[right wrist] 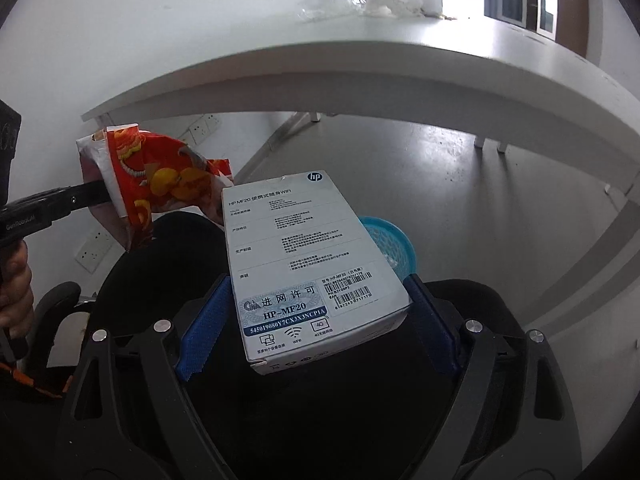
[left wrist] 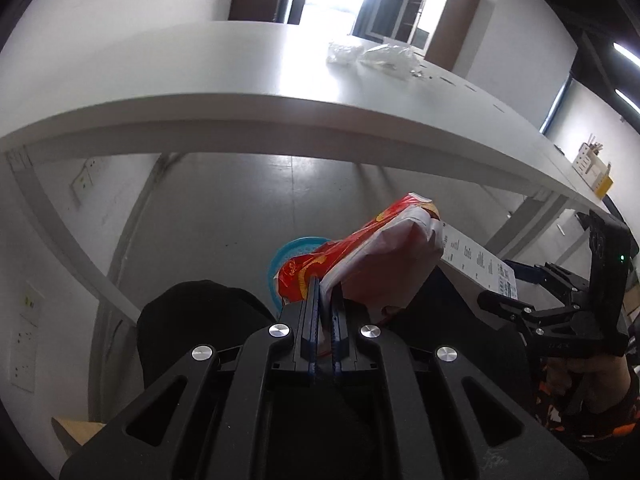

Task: Collect trash
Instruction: 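Carry the red wrapper and HP box down over the blue wastebasket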

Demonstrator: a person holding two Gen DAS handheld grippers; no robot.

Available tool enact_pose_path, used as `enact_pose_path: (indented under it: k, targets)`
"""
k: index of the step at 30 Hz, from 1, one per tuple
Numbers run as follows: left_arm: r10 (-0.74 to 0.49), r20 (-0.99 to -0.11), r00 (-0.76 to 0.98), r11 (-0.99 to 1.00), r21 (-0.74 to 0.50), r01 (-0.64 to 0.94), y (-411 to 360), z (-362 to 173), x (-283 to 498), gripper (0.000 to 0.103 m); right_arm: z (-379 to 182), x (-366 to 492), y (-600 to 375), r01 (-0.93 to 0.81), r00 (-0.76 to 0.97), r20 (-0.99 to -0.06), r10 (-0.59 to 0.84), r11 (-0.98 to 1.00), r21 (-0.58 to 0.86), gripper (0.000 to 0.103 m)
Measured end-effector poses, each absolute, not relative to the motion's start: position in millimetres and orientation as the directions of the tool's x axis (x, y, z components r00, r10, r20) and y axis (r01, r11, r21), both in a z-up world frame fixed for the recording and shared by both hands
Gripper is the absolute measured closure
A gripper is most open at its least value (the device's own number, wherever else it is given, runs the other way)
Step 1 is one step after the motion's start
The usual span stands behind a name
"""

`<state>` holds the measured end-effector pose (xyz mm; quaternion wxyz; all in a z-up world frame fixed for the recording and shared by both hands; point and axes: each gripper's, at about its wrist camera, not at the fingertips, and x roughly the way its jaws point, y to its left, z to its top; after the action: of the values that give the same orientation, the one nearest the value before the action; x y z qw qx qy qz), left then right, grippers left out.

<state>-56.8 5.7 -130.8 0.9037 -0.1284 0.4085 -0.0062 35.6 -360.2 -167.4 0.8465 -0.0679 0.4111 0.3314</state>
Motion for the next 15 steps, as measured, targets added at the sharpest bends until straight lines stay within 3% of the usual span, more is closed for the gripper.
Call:
enact_pose_path:
  k: [6, 15]
  targets:
    - [-0.143, -0.765, 0.628, 0.939, -0.305, -0.157, 23, -170, -19, 0.099, -202, 66, -349, -0.551, 0.412, -0.786, 0.461, 0.813, 0.188, 0.022]
    - [-0.140, -0.814, 0.563, 0.931, -0.301, -0.204, 32, -225, 47, 0.099, -237, 104, -320, -0.501, 0.395, -0.829, 0.396, 0.849, 0.167, 0.022]
